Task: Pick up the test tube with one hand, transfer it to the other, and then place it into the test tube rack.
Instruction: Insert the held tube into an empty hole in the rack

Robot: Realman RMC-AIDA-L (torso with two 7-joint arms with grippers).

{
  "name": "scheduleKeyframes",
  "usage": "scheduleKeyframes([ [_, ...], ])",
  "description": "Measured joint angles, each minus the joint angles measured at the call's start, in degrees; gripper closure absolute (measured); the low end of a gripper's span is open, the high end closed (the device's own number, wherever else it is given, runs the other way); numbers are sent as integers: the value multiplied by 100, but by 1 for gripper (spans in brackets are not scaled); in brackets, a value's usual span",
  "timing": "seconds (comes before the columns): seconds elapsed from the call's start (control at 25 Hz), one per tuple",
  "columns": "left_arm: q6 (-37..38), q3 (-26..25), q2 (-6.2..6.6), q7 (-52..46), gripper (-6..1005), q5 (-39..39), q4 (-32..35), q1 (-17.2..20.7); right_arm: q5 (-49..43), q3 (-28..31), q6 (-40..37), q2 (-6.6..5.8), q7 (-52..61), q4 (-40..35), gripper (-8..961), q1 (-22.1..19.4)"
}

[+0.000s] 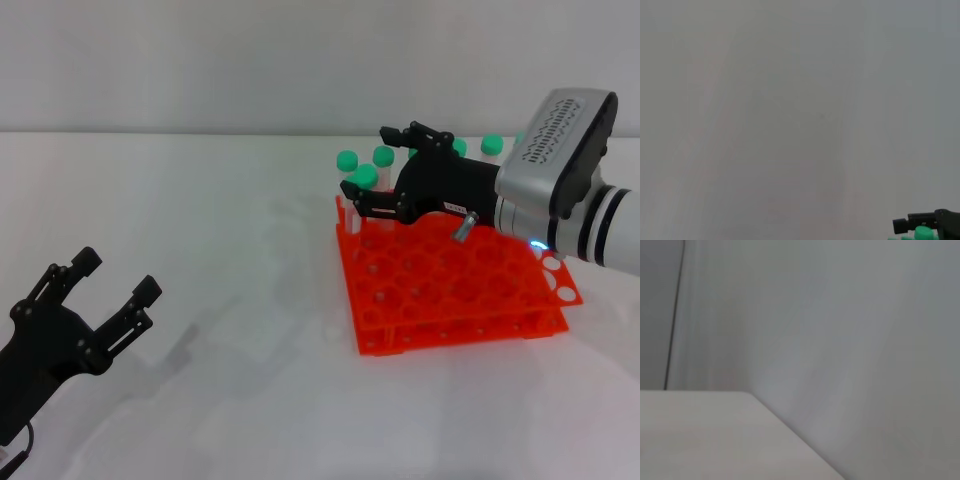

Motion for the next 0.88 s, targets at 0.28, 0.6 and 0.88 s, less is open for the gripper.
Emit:
scheduleKeyframes([
  [0.28,-6,-1,0,0,119,75,0,-40,88,64,198,0,-24,1,79,8],
  [0.6,3,-1,0,0,119,131,0,-49,449,89,335,0,-94,56,80,16],
  [0.88,5,-1,0,-1,119,137,0,-50,576,92,562,0,-45,66,81,11],
])
